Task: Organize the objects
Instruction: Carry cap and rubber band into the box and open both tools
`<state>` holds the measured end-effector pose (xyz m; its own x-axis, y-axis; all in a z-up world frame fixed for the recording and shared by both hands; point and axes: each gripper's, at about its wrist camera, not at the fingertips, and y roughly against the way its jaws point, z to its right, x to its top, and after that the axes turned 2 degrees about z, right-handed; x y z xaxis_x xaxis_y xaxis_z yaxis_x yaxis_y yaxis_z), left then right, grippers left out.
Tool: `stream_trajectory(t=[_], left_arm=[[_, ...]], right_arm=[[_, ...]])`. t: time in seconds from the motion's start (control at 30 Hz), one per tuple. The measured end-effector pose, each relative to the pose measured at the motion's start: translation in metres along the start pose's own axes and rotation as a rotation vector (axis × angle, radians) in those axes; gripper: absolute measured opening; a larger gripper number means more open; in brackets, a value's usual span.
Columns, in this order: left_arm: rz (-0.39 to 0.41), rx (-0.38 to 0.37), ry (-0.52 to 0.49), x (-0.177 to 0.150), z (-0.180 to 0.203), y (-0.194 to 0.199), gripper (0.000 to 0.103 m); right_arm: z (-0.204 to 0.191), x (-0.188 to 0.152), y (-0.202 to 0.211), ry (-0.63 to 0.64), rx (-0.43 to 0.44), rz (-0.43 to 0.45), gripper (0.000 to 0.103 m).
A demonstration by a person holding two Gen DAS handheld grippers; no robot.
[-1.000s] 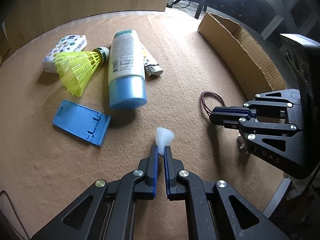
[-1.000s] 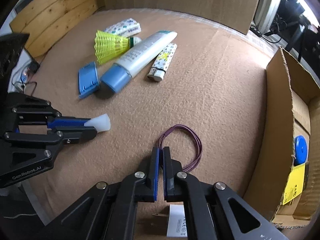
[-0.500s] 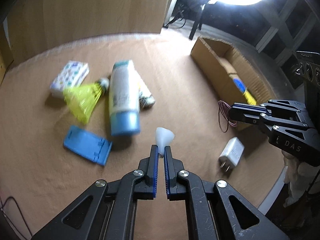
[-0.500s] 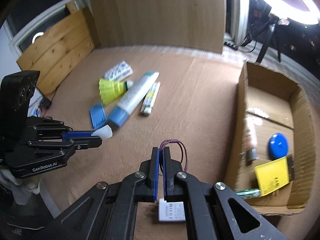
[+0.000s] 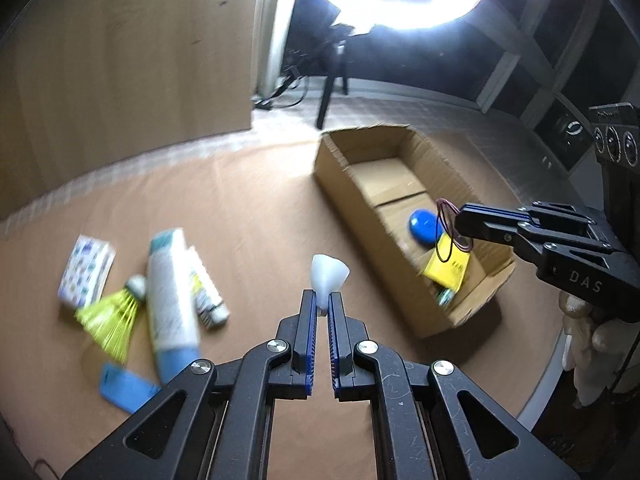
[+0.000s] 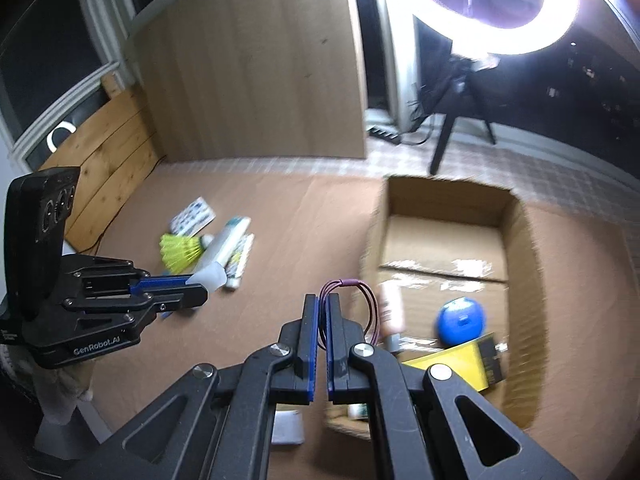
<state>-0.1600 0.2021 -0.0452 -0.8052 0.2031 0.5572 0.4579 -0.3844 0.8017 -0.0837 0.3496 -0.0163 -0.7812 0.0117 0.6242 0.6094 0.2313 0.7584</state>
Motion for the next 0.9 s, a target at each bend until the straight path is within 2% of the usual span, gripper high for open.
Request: stream_trajectory(t=[0.13,0.43,0.7,0.9], left_arm=[[0.005,-0.016,-0.039,0.025,0.027,-0.017,0.005],[-0.014,-0.049,-0.065,0.068,0.063,-0.065,0.005],[-0.045,-0.032,-0.073,0.088,0.077,-0.108,0.005],[-0.073,-0.022,-0.073,0.092,0.079,-0.128,0.006]], right_arm=[[0.026,0.011,0.004,-0.018,-0.036,0.017,0.003],[0.081,0.021,-0.006,-0.066,-0.083,0.004,0.003],[0.116,0.021,-0.023,-0.099,-0.112,-0.026,0.003],[0.128,0.019,-0.031,-0.114,-0.112,-0.038,0.004]])
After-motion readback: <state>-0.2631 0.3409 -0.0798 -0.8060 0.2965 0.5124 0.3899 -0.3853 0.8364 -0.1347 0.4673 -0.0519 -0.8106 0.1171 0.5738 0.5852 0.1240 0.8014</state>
